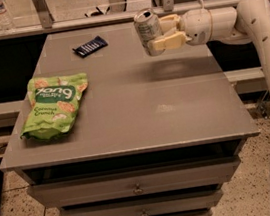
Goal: Place 7up can upright
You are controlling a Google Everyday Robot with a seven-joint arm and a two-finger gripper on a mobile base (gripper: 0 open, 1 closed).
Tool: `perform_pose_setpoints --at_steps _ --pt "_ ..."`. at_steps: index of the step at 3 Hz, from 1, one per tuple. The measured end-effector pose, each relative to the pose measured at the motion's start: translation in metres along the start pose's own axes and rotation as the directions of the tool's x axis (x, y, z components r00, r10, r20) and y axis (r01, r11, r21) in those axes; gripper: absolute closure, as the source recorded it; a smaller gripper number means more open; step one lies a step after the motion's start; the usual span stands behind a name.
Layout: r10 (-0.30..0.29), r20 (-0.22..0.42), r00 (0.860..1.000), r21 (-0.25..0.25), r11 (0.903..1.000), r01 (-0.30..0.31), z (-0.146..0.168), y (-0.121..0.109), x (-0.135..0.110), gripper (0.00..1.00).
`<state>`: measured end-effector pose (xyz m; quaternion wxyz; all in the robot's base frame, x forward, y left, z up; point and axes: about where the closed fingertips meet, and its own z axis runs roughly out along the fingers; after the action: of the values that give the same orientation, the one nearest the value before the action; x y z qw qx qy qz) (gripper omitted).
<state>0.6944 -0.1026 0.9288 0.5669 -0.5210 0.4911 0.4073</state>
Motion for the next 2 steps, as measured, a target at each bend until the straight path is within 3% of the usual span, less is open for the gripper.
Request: perform_pose_setpoints --at_steps 2 --pt "0.019 0.021 1.0 0.028 0.9994 -0.02 -0.0146 -0.0055 0.0192 1.0"
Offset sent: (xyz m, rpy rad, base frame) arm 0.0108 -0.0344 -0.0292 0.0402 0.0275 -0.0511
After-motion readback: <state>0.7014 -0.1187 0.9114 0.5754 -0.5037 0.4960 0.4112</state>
